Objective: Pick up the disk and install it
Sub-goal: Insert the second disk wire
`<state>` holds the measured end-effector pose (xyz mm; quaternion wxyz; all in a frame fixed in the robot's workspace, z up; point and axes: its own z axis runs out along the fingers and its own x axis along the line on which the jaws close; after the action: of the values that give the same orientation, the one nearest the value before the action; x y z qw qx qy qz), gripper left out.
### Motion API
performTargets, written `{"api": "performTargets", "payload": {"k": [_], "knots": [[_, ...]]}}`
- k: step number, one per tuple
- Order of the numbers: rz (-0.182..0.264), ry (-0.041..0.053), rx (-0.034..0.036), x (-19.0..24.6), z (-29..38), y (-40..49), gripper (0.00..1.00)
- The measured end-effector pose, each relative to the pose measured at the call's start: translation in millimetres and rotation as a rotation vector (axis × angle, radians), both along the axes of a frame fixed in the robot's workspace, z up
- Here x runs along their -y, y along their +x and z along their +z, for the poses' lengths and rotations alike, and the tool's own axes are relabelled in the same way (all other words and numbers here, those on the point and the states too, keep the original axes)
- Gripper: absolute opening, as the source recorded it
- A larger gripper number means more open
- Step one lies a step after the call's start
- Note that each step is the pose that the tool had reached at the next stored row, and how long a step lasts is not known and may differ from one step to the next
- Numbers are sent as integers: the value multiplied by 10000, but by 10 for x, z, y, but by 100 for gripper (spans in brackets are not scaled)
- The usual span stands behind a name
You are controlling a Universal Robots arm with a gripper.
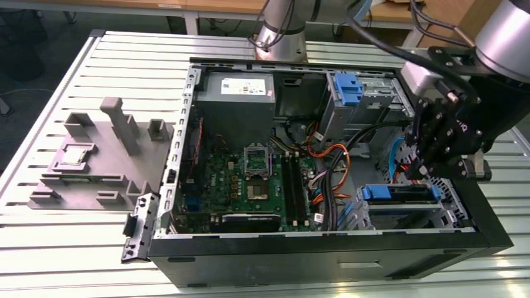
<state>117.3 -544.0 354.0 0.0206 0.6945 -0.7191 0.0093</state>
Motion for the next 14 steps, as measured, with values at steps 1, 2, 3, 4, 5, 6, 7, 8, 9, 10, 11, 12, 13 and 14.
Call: {"api": "performTargets", "payload": {"k": [1,2,3,4,5,6,7,8,9,10,11,12,13,14], "knots": [[0,0,0,-10,26,0,10],[1,1,0,-23,49,0,10],[0,3,0,-39,65,0,10],[0,1,0,-55,77,0,10],[0,0,0,-83,87,0,10],[0,-5,0,-113,93,0,10],[0,-6,-1,-141,98,0,10],[1,-4,0,-167,102,0,10],[0,-4,0,-186,112,0,10],[0,-5,-1,-202,128,0,10],[0,-7,0,-219,149,0,10],[0,-9,0,-233,169,0,10],[0,-10,-1,-251,184,0,10],[0,-13,-1,-271,195,0,10]]}}
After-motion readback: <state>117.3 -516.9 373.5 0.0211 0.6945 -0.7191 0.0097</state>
